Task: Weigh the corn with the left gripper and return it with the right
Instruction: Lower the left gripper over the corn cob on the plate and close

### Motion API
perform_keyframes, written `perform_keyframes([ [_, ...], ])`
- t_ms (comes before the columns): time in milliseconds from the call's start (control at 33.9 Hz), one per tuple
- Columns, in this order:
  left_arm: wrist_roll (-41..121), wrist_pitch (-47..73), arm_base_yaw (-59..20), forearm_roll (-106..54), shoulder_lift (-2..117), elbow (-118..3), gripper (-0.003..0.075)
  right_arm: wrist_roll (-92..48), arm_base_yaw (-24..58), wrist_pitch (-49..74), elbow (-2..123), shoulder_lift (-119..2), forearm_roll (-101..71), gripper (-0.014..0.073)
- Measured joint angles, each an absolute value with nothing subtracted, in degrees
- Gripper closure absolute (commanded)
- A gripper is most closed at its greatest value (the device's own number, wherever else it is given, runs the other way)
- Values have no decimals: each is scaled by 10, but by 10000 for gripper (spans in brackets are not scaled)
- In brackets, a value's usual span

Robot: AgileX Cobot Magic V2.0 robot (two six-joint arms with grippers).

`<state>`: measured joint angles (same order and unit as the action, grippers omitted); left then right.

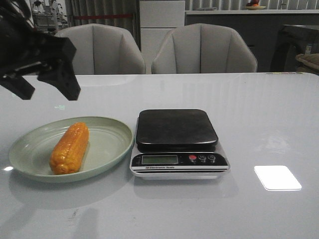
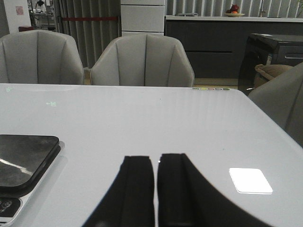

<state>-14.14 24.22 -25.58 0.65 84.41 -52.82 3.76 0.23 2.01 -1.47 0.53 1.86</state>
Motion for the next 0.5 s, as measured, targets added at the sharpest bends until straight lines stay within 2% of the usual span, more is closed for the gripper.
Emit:
perform_keyframes([
  [354,-143,263,-260,-6,960,-577,158,38,2,20,-15,5,19,397],
  [501,-143,277,-260,-12,993,-579,198,38,2,20,-15,5,19,397],
])
